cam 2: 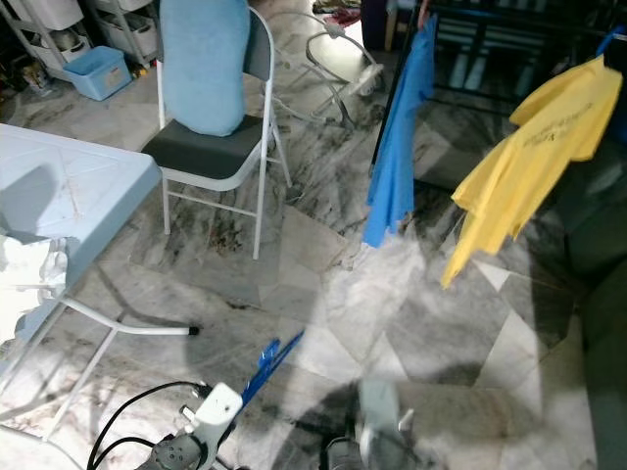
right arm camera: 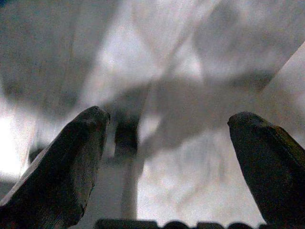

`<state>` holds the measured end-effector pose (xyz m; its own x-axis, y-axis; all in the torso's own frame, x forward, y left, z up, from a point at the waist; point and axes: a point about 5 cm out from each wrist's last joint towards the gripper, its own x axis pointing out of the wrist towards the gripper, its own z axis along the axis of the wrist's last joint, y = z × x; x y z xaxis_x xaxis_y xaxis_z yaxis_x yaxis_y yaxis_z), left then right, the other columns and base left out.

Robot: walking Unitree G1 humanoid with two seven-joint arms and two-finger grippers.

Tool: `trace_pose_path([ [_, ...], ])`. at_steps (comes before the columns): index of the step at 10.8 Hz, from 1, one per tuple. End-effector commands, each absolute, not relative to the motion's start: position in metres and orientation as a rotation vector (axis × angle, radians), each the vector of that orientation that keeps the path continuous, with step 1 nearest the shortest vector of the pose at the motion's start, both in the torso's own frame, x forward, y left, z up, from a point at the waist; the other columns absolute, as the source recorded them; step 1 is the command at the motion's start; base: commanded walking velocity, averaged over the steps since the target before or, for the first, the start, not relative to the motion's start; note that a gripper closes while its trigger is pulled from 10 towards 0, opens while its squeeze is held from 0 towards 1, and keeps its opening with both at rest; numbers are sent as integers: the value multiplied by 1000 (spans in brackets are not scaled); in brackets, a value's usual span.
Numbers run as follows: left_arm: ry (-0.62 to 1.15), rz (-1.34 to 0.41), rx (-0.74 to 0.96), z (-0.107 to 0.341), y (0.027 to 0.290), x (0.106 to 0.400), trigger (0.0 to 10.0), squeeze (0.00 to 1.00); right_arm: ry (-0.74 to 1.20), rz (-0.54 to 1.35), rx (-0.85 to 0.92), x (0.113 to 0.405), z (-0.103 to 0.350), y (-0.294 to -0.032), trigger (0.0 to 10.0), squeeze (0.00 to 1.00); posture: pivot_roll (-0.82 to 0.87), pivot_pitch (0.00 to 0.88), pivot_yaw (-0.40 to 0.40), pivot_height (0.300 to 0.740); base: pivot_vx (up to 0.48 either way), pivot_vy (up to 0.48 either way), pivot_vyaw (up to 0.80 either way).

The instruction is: Hang hanger

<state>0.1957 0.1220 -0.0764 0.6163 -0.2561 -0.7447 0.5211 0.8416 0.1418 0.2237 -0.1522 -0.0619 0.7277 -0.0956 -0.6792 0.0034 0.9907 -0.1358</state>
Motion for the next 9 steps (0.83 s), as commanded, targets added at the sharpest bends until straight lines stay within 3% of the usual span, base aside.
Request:
trace_pose_path([
  [1, 784, -448, 364, -79, 124, 190, 10000, 0, 704, -84, -126, 231, -56, -155, 10000, 0, -180, 177, 52, 740, 0, 0, 0],
  [2, 594, -445, 394, -42, 128, 248, 10000, 0, 616, -98, -137, 247, -43, -158, 10000, 0, -182, 177, 61, 740, 0, 0, 0],
  [3, 463, -439, 381, -10, 128, 284, 10000, 0, 544, -108, -134, 260, -31, -159, 10000, 0, -190, 178, 73, 740, 0, 0, 0],
  [4, 373, -440, 346, 10, 125, 302, 10000, 0, 451, -134, -118, 264, -20, -186, 10000, 0, -194, 176, 78, 740, 0, 0, 0],
  [5, 274, -472, 309, 32, 118, 319, 10000, 0, 287, -146, -174, 254, 6, -258, 10000, 0, -196, 179, 84, 740, 0, 0, 0],
  [7, 257, -509, 281, 45, 114, 329, 10000, 0, 210, -144, -182, 268, 23, -260, 10000, 0, -200, 170, 92, 740, 0, 0, 0],
  [9, 292, -473, 186, 38, 114, 324, 10000, 0, 220, -84, -171, 270, 18, -240, 10000, 0, -194, 161, 83, 740, 0, 0, 0],
])
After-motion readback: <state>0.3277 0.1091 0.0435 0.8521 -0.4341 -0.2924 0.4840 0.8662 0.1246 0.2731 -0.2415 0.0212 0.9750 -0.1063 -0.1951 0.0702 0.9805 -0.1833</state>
